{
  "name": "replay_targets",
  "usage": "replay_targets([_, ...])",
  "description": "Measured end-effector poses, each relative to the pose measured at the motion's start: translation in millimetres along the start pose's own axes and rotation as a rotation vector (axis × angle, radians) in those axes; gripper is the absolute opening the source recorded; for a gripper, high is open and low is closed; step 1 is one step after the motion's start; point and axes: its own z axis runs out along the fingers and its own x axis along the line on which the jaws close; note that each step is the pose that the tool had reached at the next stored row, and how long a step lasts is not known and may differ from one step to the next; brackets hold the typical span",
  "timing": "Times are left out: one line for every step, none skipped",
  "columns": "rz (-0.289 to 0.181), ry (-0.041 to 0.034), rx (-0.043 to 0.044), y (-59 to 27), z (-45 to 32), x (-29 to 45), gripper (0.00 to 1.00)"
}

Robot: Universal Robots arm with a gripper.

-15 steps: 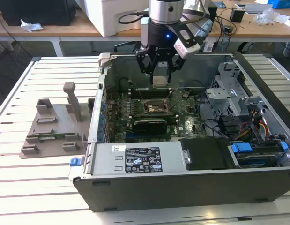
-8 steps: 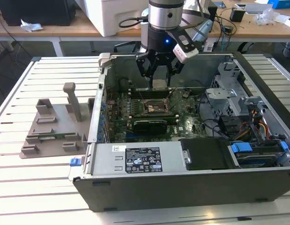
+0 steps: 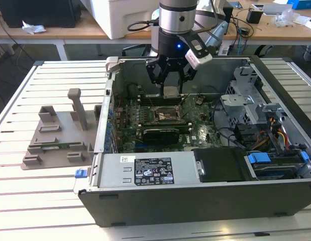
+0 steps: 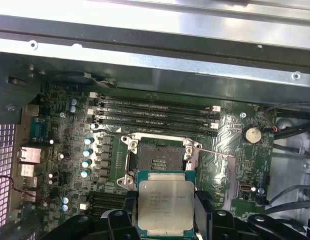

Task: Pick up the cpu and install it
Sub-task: 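Pick up the cpu and move it towards the insertion slot, then place the cpu into insertion slot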

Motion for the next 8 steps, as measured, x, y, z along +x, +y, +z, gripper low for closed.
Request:
replay_targets([0.0,-0.0001,0.0001,0.0,0.0,0.0,0.55])
replay_targets([0.0,0.0,0.0001,0.0,0.0,0.0,0.55])
replay_targets([0.0,0.0,0.0001,0.0,0.0,0.0,0.55])
replay_targets([0.0,0.0,0.0003,0.0,0.0,0.0,0.55])
replay_targets([0.0,0.0,0.0002,0.0,0.0,0.0,0.55])
replay_targets([0.0,0.0,0.0003,0.0,0.0,0.0,0.55])
replay_targets([0.0,0.0,0.0004,0.0,0.0,0.0,0.55])
replay_targets([0.0,0.0,0.0004,0.0,0.0,0.0,0.55])
